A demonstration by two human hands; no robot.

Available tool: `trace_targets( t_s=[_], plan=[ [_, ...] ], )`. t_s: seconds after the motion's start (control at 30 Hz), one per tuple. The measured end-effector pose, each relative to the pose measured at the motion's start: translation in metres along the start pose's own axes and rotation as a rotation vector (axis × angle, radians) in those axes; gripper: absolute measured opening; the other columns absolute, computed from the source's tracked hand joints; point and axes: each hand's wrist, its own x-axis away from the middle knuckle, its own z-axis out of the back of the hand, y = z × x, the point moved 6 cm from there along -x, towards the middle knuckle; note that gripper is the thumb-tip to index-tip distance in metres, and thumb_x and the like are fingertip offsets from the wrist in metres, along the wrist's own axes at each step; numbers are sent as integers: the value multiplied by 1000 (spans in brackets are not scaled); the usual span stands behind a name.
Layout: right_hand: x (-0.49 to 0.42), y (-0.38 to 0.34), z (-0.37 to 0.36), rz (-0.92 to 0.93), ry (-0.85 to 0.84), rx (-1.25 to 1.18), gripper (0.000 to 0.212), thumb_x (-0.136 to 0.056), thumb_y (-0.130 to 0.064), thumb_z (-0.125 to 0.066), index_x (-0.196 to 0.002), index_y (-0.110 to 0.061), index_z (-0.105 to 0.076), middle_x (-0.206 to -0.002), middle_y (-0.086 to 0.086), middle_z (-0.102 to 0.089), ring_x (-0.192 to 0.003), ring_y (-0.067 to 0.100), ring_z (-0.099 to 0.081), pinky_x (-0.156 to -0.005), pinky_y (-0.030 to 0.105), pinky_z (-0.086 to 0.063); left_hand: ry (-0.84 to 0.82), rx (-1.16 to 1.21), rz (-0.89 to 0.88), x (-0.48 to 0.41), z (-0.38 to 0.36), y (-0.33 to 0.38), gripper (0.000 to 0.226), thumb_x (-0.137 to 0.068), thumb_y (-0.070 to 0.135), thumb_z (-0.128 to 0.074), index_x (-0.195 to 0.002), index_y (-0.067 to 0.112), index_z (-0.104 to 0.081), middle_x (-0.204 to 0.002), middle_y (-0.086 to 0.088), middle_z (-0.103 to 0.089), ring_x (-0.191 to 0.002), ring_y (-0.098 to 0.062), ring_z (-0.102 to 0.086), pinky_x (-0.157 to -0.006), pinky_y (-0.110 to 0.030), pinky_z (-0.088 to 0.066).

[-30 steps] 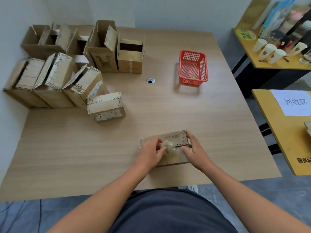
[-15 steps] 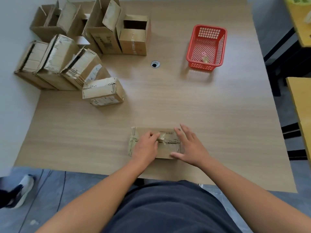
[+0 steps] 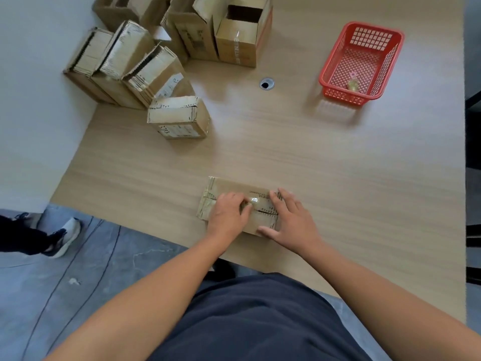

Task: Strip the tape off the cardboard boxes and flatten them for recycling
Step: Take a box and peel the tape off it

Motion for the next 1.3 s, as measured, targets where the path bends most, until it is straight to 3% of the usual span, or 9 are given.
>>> trace_targets(
  t_s=[0.1,0.2,0.37,0.57,0.63,0.8,0.97,1.13,1.3],
  plan=[
    [0,0,0,-10,-5,6,106,-81,-83,-54,-163,-39,-3,-172,-8,-2,-158,22,-6,-123,47,-24,5,22,77,-1,5,-3,15,-103,27,-52,-105,22,-66,-97,0,-64,-97,-21,-57,-78,-33,-45],
    [1,-1,0,-5,1,-15,105,-81,-81,-57,-163,-38,-6,-171,-7,-4,-157,24,-11,-122,48,-26,-35,45,64,2,6,-4,24,-103,27,-50,-125,27,-59,-102,1,-63,-98,-19,-58,-78,-32,-45],
    [1,0,0,-2,-6,-24,104,-82,-79,-57,-163,-38,-6,-171,-8,-2,-157,23,-10,-122,49,-25,-99,-133,19,1,-2,7,45,-87,64,-63,-115,30,-59,-108,11,-56,-105,-12,-47,-86,-33,-47],
    [2,0,3,-29,-14,-41,104,-82,-80,-57,-163,-40,-6,-171,-9,-3,-157,23,-9,-122,49,-22,-19,73,107,-3,3,-2,4,-102,29,-57,-104,31,-54,-100,6,-64,-91,-15,-59,-72,-31,-43],
    [2,-1,4,-30,-11,-39,106,-81,-81,-57,-163,-40,-5,-171,-9,-2,-157,23,-9,-123,48,-22,-23,145,119,2,6,-10,15,-103,22,-54,-116,29,-54,-105,5,-66,-93,-17,-62,-76,-31,-45],
    [4,-2,5,-31,-9,-26,106,-81,-81,-57,-164,-39,-5,-172,-8,-3,-157,23,-8,-123,49,-22,-45,24,-151,9,7,4,30,-103,30,-57,-128,17,-67,-116,-4,-67,-108,-21,-59,-93,-31,-46],
    [4,-4,6,-46,-10,-11,105,-82,-81,-57,-163,-40,-4,-172,-9,-2,-157,23,-9,-123,50,-22,19,-69,-182,16,3,4,35,-90,36,-76,-119,18,-70,-134,-6,-44,-99,-20,-52,-83,-32,-52],
    [5,-3,6,-63,-25,-17,106,-81,-82,-56,-163,-42,-3,-172,-9,-2,-157,25,-10,-123,52,-23,47,13,-133,12,4,5,19,-102,20,-59,-118,14,-68,-107,-1,-67,-101,-20,-60,-88,-33,-49],
    [7,-3,8,-69,-27,-2,105,-80,-84,-55,-162,-44,-5,-171,-10,-3,-156,26,-14,-122,53,-25,12,264,60,13,5,-12,21,-104,31,-53,-125,32,-56,-92,8,-65,-82,-15,-63,-69,-31,-47]
  ],
)
